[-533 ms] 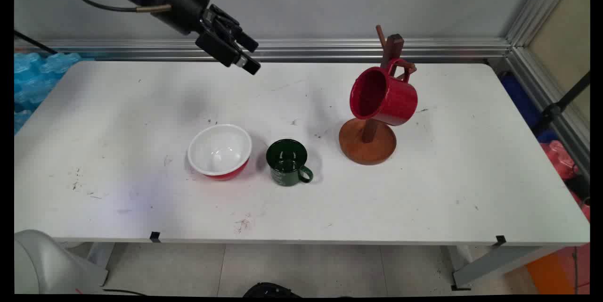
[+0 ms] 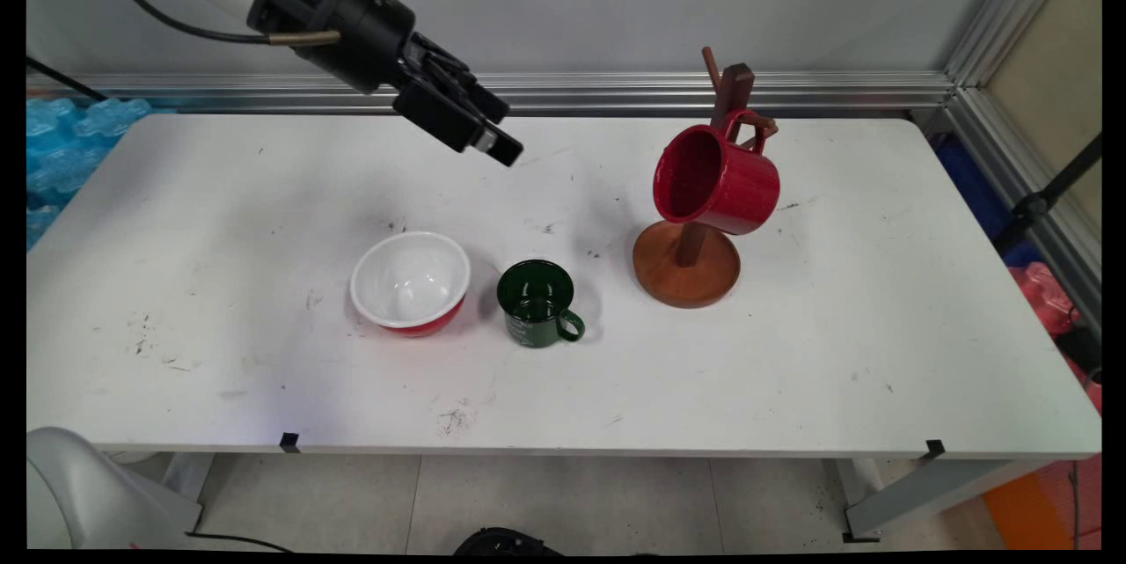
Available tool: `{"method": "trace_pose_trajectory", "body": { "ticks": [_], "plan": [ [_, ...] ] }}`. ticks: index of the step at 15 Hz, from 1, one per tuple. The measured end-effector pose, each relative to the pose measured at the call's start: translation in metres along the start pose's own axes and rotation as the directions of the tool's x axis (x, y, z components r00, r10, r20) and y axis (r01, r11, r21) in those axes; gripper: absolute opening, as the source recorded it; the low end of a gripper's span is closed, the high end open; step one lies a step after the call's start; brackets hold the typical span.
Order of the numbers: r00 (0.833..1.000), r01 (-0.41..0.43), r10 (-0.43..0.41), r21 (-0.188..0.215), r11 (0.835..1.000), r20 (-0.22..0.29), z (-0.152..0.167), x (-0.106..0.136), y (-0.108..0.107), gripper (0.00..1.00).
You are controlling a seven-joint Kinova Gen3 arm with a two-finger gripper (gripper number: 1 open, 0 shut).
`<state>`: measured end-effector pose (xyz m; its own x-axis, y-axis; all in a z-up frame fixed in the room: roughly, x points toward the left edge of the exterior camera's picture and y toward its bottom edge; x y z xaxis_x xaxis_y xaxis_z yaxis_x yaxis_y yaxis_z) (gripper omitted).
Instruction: Pick up the red mug from the rack
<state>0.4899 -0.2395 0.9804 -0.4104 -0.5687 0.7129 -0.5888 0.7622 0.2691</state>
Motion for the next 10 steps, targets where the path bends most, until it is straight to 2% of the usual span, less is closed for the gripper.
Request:
{"method": "trace_pose_trajectory", "body": {
  "ticks": [10],
  "plan": [
    [0.999,0.036,-0.035,0.018,0.999,-0.041,0.033,0.015,0.057,1.0]
  ]
}}
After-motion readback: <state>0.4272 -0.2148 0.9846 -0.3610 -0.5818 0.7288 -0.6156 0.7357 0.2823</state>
